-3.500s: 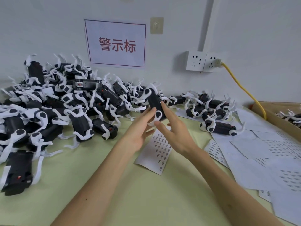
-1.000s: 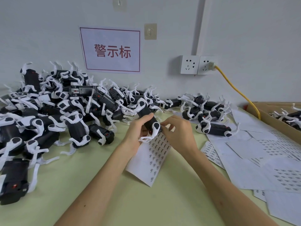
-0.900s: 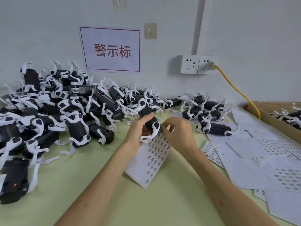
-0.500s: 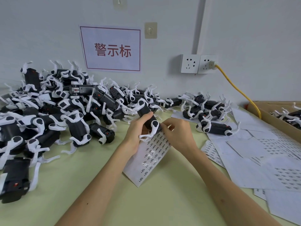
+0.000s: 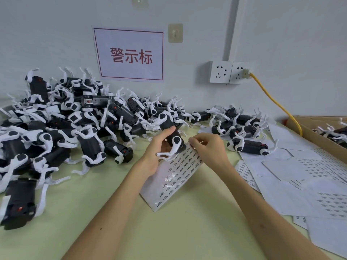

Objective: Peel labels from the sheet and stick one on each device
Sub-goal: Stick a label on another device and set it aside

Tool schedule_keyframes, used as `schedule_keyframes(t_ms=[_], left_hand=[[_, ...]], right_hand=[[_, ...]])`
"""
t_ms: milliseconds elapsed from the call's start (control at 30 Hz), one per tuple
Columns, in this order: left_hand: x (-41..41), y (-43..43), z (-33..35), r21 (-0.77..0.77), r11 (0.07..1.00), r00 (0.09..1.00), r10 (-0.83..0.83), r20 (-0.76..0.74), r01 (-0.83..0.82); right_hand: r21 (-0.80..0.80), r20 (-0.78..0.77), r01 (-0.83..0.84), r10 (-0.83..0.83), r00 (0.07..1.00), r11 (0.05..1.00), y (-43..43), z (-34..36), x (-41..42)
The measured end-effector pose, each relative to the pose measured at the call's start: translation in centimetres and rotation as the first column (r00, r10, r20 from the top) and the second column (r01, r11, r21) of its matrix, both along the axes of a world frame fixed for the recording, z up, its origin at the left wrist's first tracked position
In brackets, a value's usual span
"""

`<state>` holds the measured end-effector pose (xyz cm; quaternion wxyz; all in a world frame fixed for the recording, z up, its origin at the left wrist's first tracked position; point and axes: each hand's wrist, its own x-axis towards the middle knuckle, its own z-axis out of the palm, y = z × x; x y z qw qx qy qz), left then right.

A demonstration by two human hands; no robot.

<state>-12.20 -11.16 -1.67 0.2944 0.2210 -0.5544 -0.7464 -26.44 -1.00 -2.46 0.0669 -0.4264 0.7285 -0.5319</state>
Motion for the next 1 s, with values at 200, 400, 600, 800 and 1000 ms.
schedule_keyframes(t_ms=[200,400,600,800,1000], left_hand=[[0.1,-0.5,-0.3,0.030,0.999,1.000,-0.023,-0.016,0.024],[0.6,-0.6,-0.4,0.045,0.998,0.999,-0.031,-0.039,0.033],[1.0,-0.8,0.2,-0.061,0.998,0.997,0.005,-0.080,-0.009],[1.1,-0.3,0.6,-0.053,0.993,0.988,-0.114,-0.100,0.109],[0.9,0.4,1.1,-0.075,0.987,0.986,-0.149,-0.076,0.143]], right_hand=[[-0.040,0.042,0.027,-0.025,0.999,0.999,-0.1,0.0,-0.6],[-0.155,0.102,0.055,-0.039,0.994,0.986,0.2,0.1,-1.3],[-0.165,0.087,-0.028,0.043,0.995,0.986,0.4,0.3,-0.8],[-0.113,-0.088,-0.146,0.137,0.987,0.983,0.5,0.4,0.1],[-0.062,-0.180,-0.108,0.095,0.979,0.992,0.1,-0.2,-0.4]])
